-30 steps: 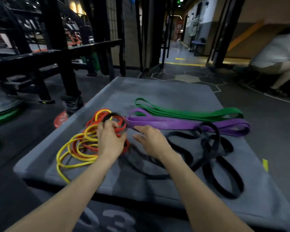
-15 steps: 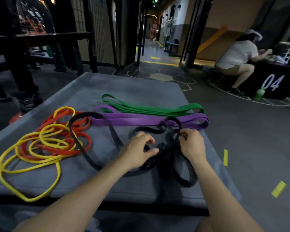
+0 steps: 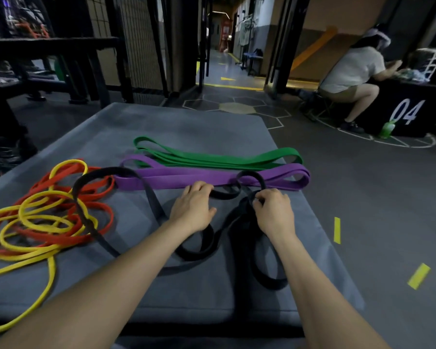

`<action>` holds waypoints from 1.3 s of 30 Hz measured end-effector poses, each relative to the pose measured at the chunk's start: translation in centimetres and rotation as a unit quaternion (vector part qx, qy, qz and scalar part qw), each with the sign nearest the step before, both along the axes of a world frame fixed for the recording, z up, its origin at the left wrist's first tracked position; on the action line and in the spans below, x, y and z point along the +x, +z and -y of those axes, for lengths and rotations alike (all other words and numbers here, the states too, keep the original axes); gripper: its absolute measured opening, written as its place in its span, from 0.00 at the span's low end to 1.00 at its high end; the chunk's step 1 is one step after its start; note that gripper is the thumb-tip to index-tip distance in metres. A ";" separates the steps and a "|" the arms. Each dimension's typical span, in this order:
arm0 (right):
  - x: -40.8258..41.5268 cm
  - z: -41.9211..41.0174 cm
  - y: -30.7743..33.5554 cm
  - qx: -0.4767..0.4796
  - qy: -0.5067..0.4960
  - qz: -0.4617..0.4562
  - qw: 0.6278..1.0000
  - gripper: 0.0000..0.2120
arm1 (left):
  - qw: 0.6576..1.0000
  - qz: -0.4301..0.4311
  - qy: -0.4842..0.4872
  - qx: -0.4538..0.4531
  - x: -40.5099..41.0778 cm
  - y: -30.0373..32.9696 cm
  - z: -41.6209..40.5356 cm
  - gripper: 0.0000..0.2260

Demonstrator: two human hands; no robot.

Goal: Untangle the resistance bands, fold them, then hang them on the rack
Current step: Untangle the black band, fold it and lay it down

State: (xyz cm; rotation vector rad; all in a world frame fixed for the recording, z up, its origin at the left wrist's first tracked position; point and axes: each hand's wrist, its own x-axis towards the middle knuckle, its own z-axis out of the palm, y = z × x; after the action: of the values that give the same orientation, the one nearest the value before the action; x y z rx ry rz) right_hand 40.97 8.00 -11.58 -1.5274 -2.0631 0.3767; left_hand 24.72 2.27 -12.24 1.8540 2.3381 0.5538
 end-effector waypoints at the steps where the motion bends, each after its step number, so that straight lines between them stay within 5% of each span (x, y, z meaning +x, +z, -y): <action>1: 0.0 -0.1 -0.1 0.008 0.006 0.021 1.000 0.09 | 1.000 -0.010 0.008 -0.009 -0.1 -0.1 -0.2 0.24; 12: 0.4 -0.6 -0.7 0.009 0.068 0.037 0.997 0.16 | 0.997 -0.073 0.015 0.023 -0.4 0.3 0.3 0.09; 22: 0.8 0.5 0.1 0.011 0.087 0.015 0.996 0.13 | 0.996 -0.050 0.050 0.055 -0.4 0.8 1.0 0.09; 26: 0.3 0.8 0.5 0.041 0.081 -0.046 0.995 0.08 | 0.990 0.110 0.008 0.090 -0.7 1.7 1.0 0.05; 29: -0.1 1.2 1.1 0.057 0.105 -0.082 0.989 0.19 | 0.959 0.247 -0.047 0.129 -0.7 3.1 1.8 0.05; 34: -1.0 2.2 2.0 0.066 0.128 -0.162 0.976 0.26 | 0.918 0.354 -0.129 0.125 -0.8 4.9 4.0 0.11; 39: -1.3 2.7 2.4 0.108 0.149 -0.179 0.966 0.17 | 0.865 0.458 -0.178 0.104 -1.4 5.7 5.8 0.10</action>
State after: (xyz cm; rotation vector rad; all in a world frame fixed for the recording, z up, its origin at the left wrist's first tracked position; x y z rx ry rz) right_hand 39.65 5.28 -9.21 -0.9433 -1.9659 0.4815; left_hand 23.36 -3.54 -6.57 1.5066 1.3198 1.3030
